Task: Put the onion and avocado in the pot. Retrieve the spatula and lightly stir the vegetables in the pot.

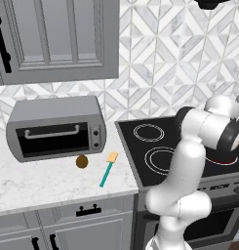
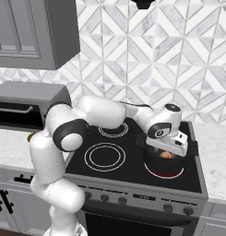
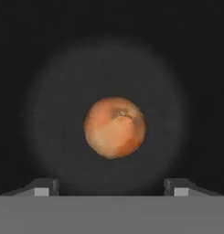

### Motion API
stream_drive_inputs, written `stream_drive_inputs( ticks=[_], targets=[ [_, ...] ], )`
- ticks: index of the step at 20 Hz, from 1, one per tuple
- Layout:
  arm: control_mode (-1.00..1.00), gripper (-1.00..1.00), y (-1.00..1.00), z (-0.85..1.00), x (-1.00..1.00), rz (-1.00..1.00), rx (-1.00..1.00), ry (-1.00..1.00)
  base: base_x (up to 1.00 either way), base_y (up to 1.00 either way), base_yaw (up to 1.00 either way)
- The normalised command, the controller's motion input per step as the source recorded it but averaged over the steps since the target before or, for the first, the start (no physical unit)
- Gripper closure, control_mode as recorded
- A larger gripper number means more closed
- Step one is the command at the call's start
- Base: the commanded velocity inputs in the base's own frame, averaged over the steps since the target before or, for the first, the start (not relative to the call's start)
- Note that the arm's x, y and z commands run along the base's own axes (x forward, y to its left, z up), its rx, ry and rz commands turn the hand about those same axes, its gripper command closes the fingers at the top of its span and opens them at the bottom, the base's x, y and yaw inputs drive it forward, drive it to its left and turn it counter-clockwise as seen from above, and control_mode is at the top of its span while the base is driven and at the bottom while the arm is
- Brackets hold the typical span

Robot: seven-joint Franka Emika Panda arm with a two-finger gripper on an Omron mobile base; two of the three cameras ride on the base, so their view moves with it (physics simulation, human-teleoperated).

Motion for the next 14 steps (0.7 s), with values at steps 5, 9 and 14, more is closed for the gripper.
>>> stream_drive_inputs(
  ticks=[5,9,14],
  targets=[
    [-1.0,-1.0,0.0,0.94,-0.08,-0.01,0.0,0.01,0.0,0.0,0.0],
    [-1.0,-1.0,0.31,1.0,-0.18,0.0,-0.02,-0.01,0.0,0.0,0.0],
    [-1.0,-1.0,0.45,0.08,-0.08,0.07,-0.06,0.05,0.0,0.0,0.0]
  ],
)
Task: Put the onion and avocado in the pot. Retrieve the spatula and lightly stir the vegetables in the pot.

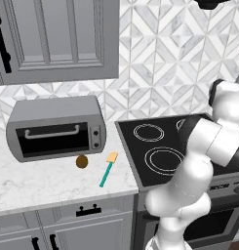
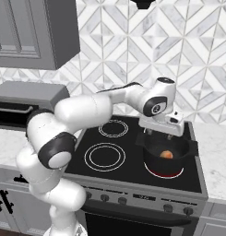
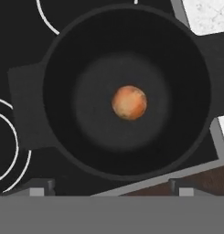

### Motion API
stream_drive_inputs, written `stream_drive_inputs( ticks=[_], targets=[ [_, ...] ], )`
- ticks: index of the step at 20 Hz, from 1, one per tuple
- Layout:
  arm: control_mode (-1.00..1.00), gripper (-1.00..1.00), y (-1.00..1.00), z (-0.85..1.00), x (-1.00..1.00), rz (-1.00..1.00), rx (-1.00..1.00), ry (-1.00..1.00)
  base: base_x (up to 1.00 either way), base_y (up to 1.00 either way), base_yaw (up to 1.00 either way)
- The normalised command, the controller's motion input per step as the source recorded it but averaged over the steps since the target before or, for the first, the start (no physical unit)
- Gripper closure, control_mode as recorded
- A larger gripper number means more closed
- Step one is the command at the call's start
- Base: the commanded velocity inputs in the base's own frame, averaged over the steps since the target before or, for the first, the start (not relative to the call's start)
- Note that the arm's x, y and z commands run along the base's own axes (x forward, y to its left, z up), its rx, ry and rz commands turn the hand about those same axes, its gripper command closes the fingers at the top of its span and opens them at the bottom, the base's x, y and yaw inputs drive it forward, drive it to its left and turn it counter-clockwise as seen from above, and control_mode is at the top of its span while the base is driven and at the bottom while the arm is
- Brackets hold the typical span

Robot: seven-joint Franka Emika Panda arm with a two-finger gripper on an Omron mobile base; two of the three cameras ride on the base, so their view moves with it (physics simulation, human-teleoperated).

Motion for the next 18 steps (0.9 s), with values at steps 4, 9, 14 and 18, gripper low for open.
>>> stream_drive_inputs(
  ticks=[4,9,14,18],
  targets=[
    [-1.0,-1.0,0.75,0.15,-0.15,0.03,0.0,-0.13,0.0,0.0,0.0],
    [-1.0,-1.0,1.0,0.13,-0.4,0.08,-0.02,-0.08,0.0,0.0,0.0],
    [-1.0,-1.0,0.36,-0.03,-0.13,0.05,0.0,0.06,0.0,0.0,0.0],
    [-1.0,-1.0,1.0,0.0,-0.49,0.07,0.0,0.01,0.0,0.0,0.0]
  ],
)
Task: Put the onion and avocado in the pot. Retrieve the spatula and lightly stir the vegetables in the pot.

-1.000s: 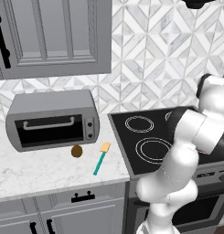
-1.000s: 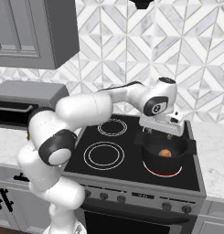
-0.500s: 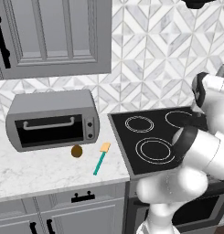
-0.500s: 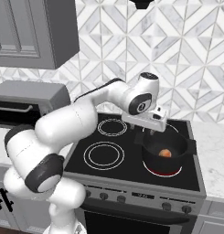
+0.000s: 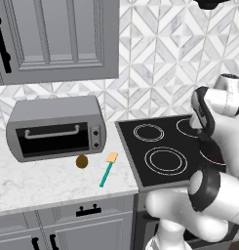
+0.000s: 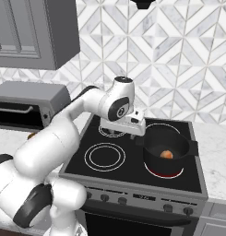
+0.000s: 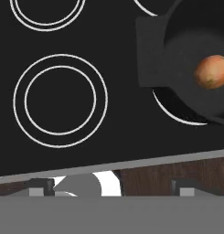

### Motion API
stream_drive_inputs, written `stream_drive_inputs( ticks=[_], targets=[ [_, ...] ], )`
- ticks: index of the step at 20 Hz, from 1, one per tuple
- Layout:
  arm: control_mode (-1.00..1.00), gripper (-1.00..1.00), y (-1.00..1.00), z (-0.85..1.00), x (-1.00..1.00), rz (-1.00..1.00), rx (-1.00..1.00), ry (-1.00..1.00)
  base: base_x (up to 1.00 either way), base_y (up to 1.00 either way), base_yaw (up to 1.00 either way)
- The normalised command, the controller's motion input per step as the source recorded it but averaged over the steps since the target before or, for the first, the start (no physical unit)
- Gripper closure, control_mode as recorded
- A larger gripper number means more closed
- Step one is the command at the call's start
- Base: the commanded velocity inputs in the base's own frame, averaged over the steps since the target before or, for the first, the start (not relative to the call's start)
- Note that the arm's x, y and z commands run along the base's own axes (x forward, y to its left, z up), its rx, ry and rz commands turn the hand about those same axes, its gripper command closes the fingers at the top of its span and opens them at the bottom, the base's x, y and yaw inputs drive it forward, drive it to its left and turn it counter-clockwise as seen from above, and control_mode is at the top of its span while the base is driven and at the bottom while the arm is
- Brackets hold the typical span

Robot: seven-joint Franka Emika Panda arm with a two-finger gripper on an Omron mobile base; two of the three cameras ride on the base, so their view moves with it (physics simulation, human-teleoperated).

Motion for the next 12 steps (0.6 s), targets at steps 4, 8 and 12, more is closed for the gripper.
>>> stream_drive_inputs(
  ticks=[4,8,12],
  targets=[
    [-1.0,-1.0,1.0,0.0,-0.36,0.01,0.0,0.03,0.0,0.0,0.0],
    [-1.0,-1.0,1.0,-0.01,-0.17,0.1,0.0,0.0,0.0,0.0,0.0],
    [-1.0,-1.0,1.0,0.0,-0.18,0.09,0.0,0.0,0.0,0.0,0.0]
  ],
)
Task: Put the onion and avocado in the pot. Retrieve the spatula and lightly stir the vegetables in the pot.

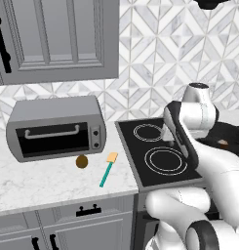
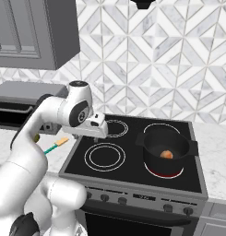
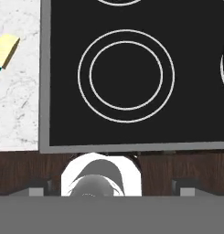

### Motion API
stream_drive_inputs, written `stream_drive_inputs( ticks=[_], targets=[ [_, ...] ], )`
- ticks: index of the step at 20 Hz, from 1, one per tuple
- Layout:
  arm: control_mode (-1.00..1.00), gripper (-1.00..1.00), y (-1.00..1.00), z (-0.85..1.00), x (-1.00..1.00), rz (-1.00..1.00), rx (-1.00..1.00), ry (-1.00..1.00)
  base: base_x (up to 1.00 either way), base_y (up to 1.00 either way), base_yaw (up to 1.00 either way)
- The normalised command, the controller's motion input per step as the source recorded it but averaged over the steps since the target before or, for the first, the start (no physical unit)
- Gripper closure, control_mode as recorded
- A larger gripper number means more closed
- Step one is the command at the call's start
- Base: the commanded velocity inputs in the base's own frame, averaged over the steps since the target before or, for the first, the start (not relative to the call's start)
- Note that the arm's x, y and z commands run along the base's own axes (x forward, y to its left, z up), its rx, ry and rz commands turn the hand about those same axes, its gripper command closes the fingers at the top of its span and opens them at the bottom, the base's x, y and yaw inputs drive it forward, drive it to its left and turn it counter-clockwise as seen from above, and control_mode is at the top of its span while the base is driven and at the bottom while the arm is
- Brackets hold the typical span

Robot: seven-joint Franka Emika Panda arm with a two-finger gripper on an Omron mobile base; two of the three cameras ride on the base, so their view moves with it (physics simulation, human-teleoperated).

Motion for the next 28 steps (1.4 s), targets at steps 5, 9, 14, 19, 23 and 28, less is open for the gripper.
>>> stream_drive_inputs(
  ticks=[5,9,14,19,23,28],
  targets=[
    [-1.0,-1.0,1.0,-0.09,-0.02,0.16,0.0,0.02,0.0,0.0,0.0],
    [-1.0,-1.0,1.0,-0.19,0.0,0.15,-0.02,0.0,0.0,0.0,0.0],
    [-1.0,-1.0,1.0,-0.4,0.0,0.07,-0.03,0.0,0.0,0.0,0.0],
    [-1.0,-1.0,0.7,-0.24,0.08,0.02,-0.07,0.01,0.0,0.0,0.0],
    [-1.0,-1.0,0.54,-0.13,0.15,-0.02,-0.09,0.0,0.0,0.0,0.0],
    [-1.0,-1.0,0.87,-0.05,0.33,-0.04,-0.01,0.0,0.0,0.0,0.0]
  ],
)
